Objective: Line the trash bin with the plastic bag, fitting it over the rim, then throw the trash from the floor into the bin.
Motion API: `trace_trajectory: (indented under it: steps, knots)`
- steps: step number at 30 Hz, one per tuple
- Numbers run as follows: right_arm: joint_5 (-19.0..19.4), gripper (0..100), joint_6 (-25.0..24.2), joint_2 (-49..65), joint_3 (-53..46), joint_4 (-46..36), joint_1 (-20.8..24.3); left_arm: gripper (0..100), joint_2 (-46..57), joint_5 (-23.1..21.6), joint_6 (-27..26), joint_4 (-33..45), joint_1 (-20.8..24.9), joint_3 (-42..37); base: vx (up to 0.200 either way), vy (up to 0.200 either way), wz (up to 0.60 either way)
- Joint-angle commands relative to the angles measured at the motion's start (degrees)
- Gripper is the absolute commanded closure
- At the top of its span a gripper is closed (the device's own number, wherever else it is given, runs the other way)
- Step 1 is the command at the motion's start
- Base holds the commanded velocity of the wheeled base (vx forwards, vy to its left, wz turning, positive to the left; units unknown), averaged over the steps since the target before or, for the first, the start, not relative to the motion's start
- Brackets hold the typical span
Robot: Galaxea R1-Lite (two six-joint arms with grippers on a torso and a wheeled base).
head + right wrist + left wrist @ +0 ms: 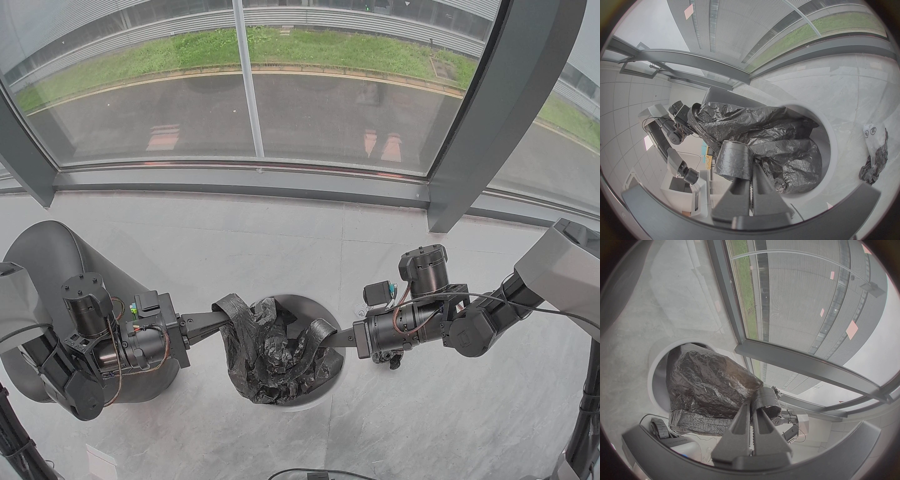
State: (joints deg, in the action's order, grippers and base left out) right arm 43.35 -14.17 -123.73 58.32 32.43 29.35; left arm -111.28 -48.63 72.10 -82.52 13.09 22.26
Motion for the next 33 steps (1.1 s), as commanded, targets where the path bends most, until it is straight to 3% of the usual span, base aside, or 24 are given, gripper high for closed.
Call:
trace_trajectory:
  steps: [1, 9, 15, 23, 33]
  knots:
    - [0.0, 100, 0.0, -0.9, 1.0, 0.0, -0.1, 100, -0.7, 0.0, 0.3, -0.2, -0.8, 0.5, 0.000, 0.000, 0.00]
    - [0.0, 100, 0.7, -1.3, -2.3, 0.0, -0.5, 100, -1.2, -0.1, 0.9, -0.2, -1.4, -0.6, 0.000, 0.000, 0.00]
    - [0.1, 100, 9.5, -0.5, -10.5, 0.7, -0.6, 100, -1.0, -0.1, 1.1, -0.3, -0.3, -4.2, 0.000, 0.000, 0.00]
    - [0.1, 100, 9.5, -0.5, -15.8, 6.5, -0.9, 100, -0.3, -0.1, 1.2, -0.3, 0.4, -6.3, 0.000, 0.000, 0.00]
    - [0.1, 100, 9.9, 1.1, -20.2, 7.0, -0.9, 100, -0.3, -0.1, 1.2, -0.3, 2.8, -8.0, 0.000, 0.000, 0.00]
